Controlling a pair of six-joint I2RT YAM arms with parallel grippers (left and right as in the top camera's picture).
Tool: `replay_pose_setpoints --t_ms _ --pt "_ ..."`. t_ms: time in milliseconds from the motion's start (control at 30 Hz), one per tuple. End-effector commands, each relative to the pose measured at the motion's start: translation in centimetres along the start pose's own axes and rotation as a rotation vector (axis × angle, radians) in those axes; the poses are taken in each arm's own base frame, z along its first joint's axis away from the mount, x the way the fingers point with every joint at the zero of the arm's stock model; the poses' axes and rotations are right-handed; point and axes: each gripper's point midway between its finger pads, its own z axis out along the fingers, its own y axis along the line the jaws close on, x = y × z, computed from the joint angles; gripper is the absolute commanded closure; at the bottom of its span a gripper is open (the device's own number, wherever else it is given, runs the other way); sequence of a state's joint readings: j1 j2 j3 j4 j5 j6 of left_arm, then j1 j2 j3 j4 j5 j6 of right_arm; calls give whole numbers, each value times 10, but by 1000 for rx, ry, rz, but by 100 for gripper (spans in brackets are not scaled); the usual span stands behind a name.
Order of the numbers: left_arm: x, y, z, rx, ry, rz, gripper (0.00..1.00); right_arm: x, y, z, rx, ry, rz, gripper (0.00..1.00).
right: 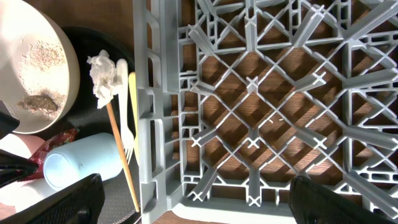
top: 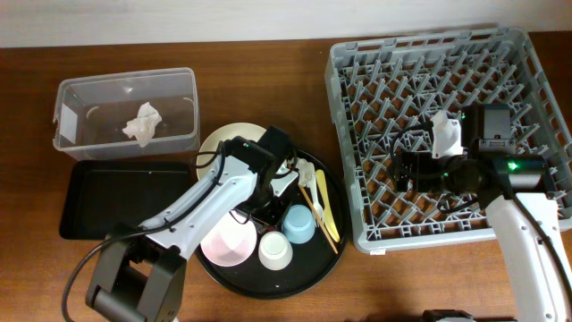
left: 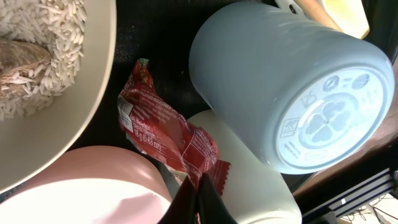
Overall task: Sort waste into correct bins and load items into the dishwasher rack
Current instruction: 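Drop the red wrapper into the clear bin with the left gripper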
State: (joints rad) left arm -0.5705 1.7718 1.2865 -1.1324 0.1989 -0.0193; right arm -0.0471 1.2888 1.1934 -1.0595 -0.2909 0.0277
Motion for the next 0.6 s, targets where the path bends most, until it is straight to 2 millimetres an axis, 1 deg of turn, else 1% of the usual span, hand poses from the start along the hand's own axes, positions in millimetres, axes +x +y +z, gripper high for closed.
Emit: replay_pose_setpoints --t_ms 0,67,100,167,200,233,267,300,333,400,433,467,500,533,567 --pt "2 -1 -3 -5 -9 10 99 -5 2 -5 -10 -20 6 2" --pt "-5 -2 -9 -6 -33 15 100 -5 2 -5 -10 -20 6 2" --pt "-21 1 -28 -47 -89 24 100 -5 2 -5 -10 -20 6 2" --pt "-39 18 -68 -152 -165 9 100 -5 2 -5 -10 -20 6 2" --pt "-53 38 -101 -199 -239 -28 100 -6 2 -5 -10 -21 6 2" --pt "-64 54 -124 -214 -308 -65 100 -6 2 -5 -10 -21 6 2" --pt "-72 67 -142 -221 -365 -100 100 -5 2 -5 -10 -20 6 2" --pt "-86 102 -174 -244 -486 -183 100 -6 2 -5 -10 -21 6 2" --pt "-92 122 -185 -258 -541 -222 100 -6 2 -5 -10 -21 5 2" --pt "-96 178 -210 -304 -659 -334 100 -5 2 -5 -10 -20 6 2" --pt "-94 208 -220 -329 -705 -393 100 -6 2 -5 -10 -21 6 2" --pt "-91 234 -223 -349 -728 -442 100 -6 2 -5 -10 -21 6 2" --pt "-89 253 -220 -359 -729 -477 100 -6 2 -5 -10 -21 6 2" --pt "-86 272 -209 -362 -710 -512 99 -6 2 -5 -10 -21 6 2" --pt "-84 293 -190 -358 -672 -554 100 -6 2 -5 -10 -21 6 2"
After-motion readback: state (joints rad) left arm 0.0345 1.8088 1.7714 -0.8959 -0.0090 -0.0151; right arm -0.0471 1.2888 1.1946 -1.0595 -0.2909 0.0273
